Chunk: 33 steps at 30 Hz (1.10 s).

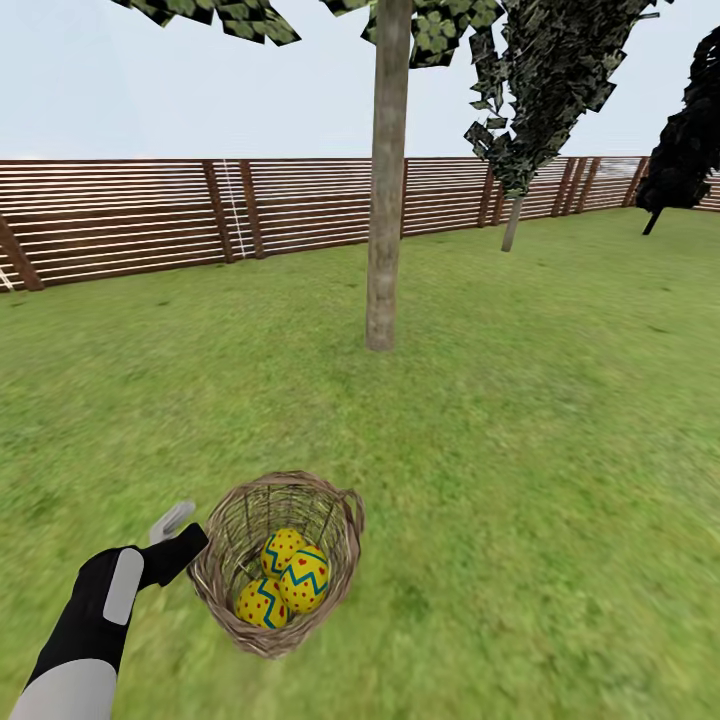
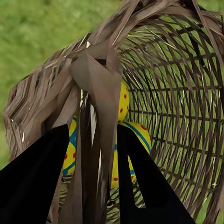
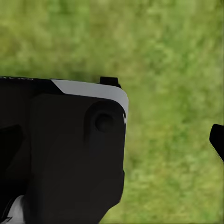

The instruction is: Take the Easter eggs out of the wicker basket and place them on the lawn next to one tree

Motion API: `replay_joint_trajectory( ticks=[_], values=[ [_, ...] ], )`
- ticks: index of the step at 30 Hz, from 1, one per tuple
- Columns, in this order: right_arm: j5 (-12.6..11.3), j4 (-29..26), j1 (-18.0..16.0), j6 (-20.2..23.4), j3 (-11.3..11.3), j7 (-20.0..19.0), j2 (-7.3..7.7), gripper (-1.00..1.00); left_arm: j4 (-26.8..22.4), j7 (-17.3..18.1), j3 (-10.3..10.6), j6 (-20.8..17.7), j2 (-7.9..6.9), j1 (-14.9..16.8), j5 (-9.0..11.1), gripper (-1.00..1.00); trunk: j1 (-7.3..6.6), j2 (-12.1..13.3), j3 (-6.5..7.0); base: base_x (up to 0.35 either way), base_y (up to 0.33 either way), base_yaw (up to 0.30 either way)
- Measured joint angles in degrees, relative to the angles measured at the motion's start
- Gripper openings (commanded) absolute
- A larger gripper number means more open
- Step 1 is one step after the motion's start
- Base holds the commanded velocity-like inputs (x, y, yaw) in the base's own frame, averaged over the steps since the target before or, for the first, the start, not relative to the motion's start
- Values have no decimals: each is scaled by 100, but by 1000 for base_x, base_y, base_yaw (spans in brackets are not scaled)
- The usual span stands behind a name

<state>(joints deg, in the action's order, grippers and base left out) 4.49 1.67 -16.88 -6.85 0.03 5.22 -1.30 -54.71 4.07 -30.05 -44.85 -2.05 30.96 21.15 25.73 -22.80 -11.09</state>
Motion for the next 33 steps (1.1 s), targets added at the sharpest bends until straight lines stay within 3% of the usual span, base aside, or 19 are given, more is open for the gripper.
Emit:
replay_joint_trajectory(
  ticks=[20,25,33],
  values=[
    [-31,17,1,2,7,1,7,100,-1,4,5,0,-1,0,3,-100,0,0,0,217,0,0],
    [-47,8,1,0,7,1,17,100,4,3,9,1,1,1,-6,-100,0,0,0,217,0,-221],
    [-44,8,0,1,7,1,-1,100,71,2,19,0,10,-2,24,-100,0,0,-1,217,0,-22]
  ],
)
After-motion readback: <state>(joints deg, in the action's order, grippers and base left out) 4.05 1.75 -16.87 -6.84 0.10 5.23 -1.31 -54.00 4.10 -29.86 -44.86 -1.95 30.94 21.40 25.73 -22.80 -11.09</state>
